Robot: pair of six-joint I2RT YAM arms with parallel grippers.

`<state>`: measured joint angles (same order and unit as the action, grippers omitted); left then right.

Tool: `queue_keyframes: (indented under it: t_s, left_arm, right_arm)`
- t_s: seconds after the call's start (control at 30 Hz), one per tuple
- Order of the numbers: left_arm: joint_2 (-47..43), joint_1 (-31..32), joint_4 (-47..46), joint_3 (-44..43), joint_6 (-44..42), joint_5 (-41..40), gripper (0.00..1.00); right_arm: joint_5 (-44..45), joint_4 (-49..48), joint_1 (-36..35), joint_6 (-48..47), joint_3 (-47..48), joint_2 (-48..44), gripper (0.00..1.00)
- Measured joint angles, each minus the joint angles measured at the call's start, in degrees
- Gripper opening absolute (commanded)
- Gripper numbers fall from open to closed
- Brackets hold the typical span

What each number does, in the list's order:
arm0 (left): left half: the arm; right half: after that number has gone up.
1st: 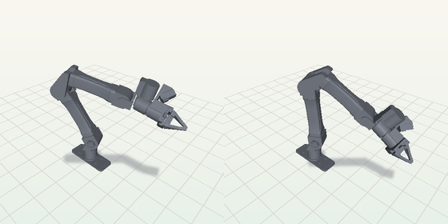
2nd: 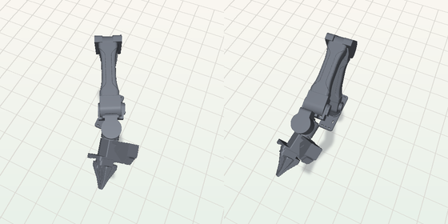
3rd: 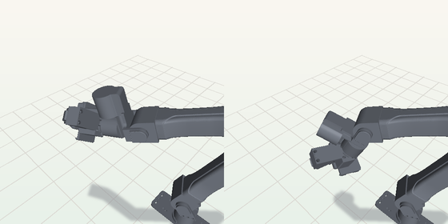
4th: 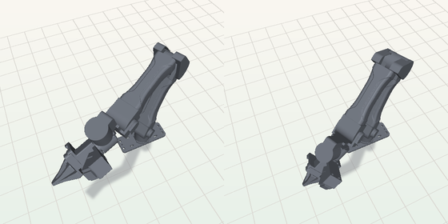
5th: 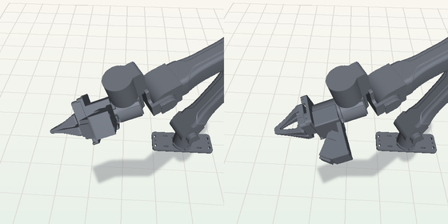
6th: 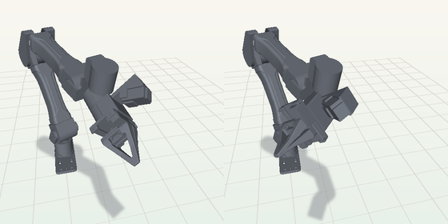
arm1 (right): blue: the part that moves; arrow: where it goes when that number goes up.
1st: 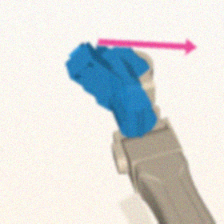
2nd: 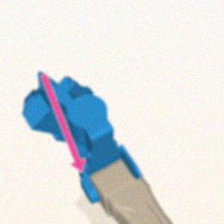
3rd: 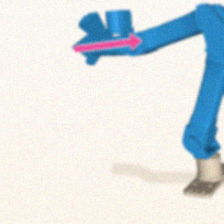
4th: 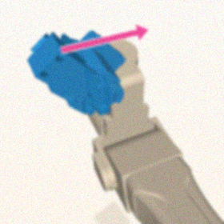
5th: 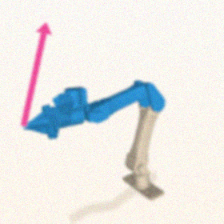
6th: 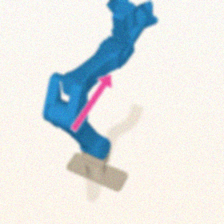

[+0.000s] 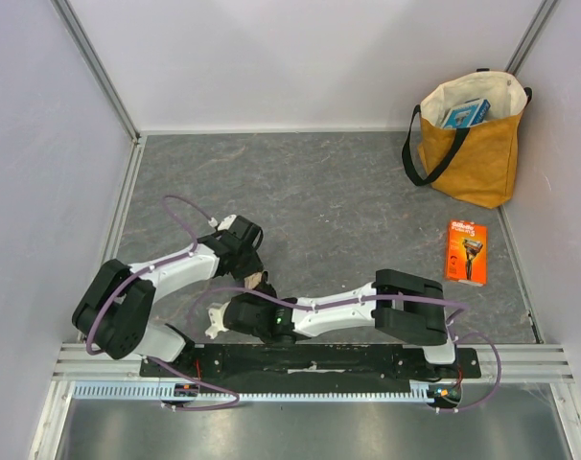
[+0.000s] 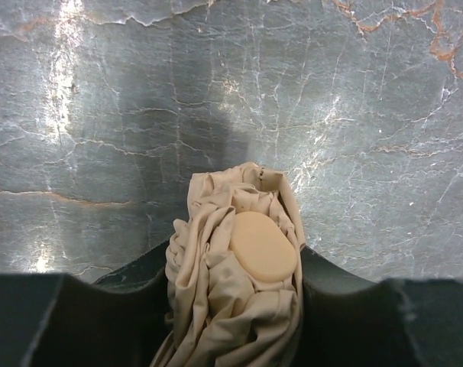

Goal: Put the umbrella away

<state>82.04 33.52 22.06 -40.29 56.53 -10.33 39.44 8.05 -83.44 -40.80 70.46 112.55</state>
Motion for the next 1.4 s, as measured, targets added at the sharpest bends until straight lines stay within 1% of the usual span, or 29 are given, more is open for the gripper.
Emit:
queue_keyframes:
  t_s: [0.07,0.2,0.3,0.33,0.4,0.47,0.57,0.6,0.7,0.73,0.77,0.93,1.0,1.1,1.2,1.27,1.37,1.4]
  left_arm:
    - [0.22,0.00,0.20,-0.22,-0.66,0.13,0.02]
    - [0.22,-0.07,0.09,-0.22,-0.72,0.37,0.02]
    - [0.11,-0.24,-0.37,-0.22,-0.66,0.09,0.02]
    - [0.11,-0.48,-1.31,-0.13,-0.57,-0.11,0.02]
    - [0.50,-1.46,-4.87,0.35,1.29,0.04,0.02]
    - [0.90,-2.08,-7.91,0.85,2.49,0.48,0.02]
    - [1.05,-2.32,-11.52,2.05,3.48,0.81,0.02]
    - [1.05,-2.32,-12.79,2.51,3.67,0.96,0.02]
    - [0.90,-2.32,-15.52,3.61,4.02,1.01,0.02]
    - [0.70,-2.32,-16.33,4.11,4.04,1.01,0.02]
    - [0.39,-2.32,-16.98,4.57,4.04,1.01,0.02]
    - [-1.62,-2.32,-18.53,6.67,4.00,1.11,0.02]
    - [-3.34,-2.32,-19.71,7.98,3.98,1.57,0.02]
    - [-6.84,-2.38,-22.97,10.71,3.72,2.91,0.02]
    - [-12.85,-2.67,-29.00,15.39,2.91,5.57,0.02]
    - [-17.66,-2.78,-34.75,19.19,1.79,7.72,0.02]
    - [-24.90,-2.91,-41.94,23.67,-0.46,11.98,0.02]
    - [-27.23,-2.91,-44.48,24.85,-1.18,13.70,0.02]
  right_arm:
    - [0.33,1.81,-0.17,-0.02,1.18,0.61,0.17]
    - [-0.04,6.08,-1.62,0.42,2.86,1.01,0.20]
    - [-1.73,6.32,-2.56,1.99,2.86,0.20,0.25]
    - [-3.34,5.84,-2.80,2.71,2.69,-0.42,0.28]
    - [-8.46,3.67,-3.45,4.76,1.49,-2.01,0.38]
    - [-13.20,1.53,-3.85,6.95,-0.28,-3.43,0.45]
    - [-18.08,0.04,-2.75,10.60,-3.43,-6.71,0.56]
    - [-18.80,-0.15,-2.01,11.93,-4.22,-8.15,0.59]
    - [-20.00,-1.64,0.33,17.29,-6.51,-14.23,0.63]
    - [-20.20,-2.19,1.11,19.47,-7.50,-16.85,0.70]
    - [-20.44,-2.84,2.05,22.16,-8.57,-19.76,0.72]
    - [-21.55,-4.74,8.79,40.04,-13.25,-34.88,0.74]
    - [-22.51,-4.85,12.55,46.99,-14.62,-38.51,0.75]
    - [-25.97,-4.87,17.68,55.08,-16.96,-40.09,0.76]
    - [-31.50,-4.20,21.84,61.00,-19.98,-39.36,0.77]
    - [-34.12,-3.96,23.08,62.84,-21.70,-39.10,0.81]
    - [-41.51,-7.02,24.94,64.65,-25.53,-40.19,0.84]
    - [-44.78,-8.98,25.86,65.48,-27.19,-40.98,0.86]
